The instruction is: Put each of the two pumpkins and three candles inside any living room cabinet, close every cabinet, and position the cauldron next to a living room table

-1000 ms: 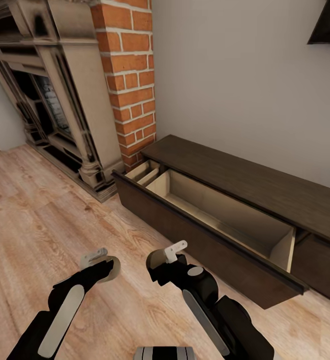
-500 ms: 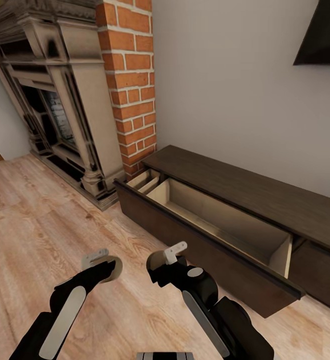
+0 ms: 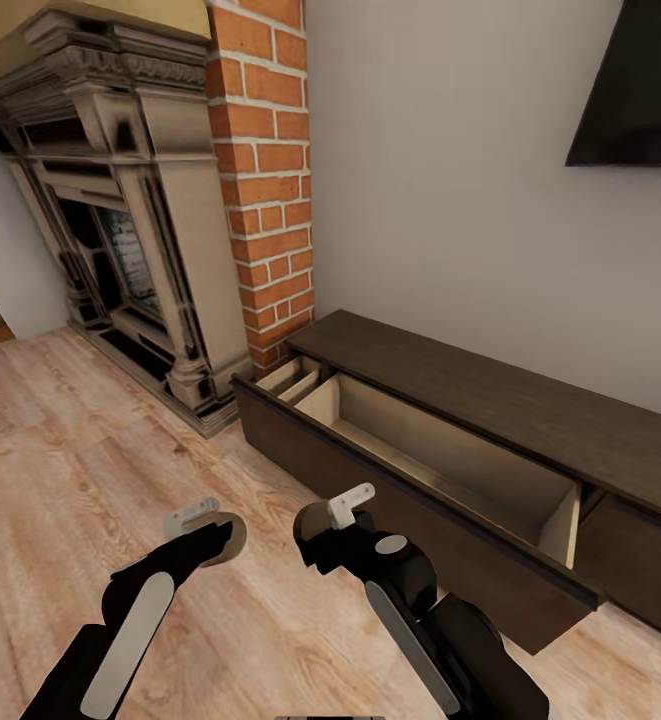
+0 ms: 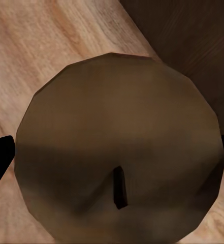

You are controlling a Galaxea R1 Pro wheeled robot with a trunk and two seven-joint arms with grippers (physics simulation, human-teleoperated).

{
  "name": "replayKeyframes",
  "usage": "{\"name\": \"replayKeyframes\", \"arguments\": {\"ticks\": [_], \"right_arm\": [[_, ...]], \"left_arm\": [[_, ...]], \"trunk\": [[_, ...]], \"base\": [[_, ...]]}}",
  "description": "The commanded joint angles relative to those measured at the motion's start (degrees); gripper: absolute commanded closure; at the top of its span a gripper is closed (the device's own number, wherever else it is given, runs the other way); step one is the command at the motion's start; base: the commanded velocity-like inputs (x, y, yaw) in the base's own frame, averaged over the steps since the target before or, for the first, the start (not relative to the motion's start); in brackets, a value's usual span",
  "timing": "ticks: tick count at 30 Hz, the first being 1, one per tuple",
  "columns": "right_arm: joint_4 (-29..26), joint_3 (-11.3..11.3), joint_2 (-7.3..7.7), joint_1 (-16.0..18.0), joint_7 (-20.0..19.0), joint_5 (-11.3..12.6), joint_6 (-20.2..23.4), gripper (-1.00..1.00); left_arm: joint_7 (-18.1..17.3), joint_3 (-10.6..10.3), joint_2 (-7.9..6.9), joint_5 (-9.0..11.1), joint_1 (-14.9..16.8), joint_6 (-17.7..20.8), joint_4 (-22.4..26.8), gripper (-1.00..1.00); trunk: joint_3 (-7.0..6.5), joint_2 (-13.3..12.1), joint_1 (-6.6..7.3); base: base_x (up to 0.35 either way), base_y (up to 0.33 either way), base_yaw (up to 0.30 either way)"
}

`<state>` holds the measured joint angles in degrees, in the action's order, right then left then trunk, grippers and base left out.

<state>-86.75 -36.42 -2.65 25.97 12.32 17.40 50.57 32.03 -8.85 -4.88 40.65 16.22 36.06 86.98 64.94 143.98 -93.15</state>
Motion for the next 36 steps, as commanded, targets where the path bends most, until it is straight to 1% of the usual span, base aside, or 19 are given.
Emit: {"name": "replayKeyframes", "arguments": {"ticks": [1, 21, 25, 36], "right_arm": [[0.0, -0.1, -0.01, 0.0, 0.6, 0.7, 0.1, 1.00], [0.0, -0.1, 0.00, 0.0, 0.6, 0.7, 0.1, 1.00], [0.0, -0.1, 0.01, 0.0, 0.6, 0.7, 0.1, 1.00], [0.0, -0.1, -0.02, 0.0, 0.6, 0.7, 0.1, 1.00]], "left_arm": [[0.6, -0.1, -0.05, 0.6, 0.0, 0.1, 0.1, 1.00], [1.0, -0.2, 0.02, 0.2, 0.0, 0.1, -0.1, 1.00], [1.1, -0.2, 0.33, 0.1, 0.0, 0.1, -0.1, 1.00], [1.2, -0.1, 0.55, 0.0, 0.0, 0.1, -0.4, 1.00]], "trunk": [[-0.18, 0.0, 0.03], [-4.61, -0.3, 0.55], [-5.49, -0.3, 0.65], [-7.93, -0.5, 0.94]], "base": [[0.000, 0.000, 0.000], [0.000, 0.000, 0.000], [0.000, 0.000, 0.000], [0.000, 0.000, 0.000]]}}
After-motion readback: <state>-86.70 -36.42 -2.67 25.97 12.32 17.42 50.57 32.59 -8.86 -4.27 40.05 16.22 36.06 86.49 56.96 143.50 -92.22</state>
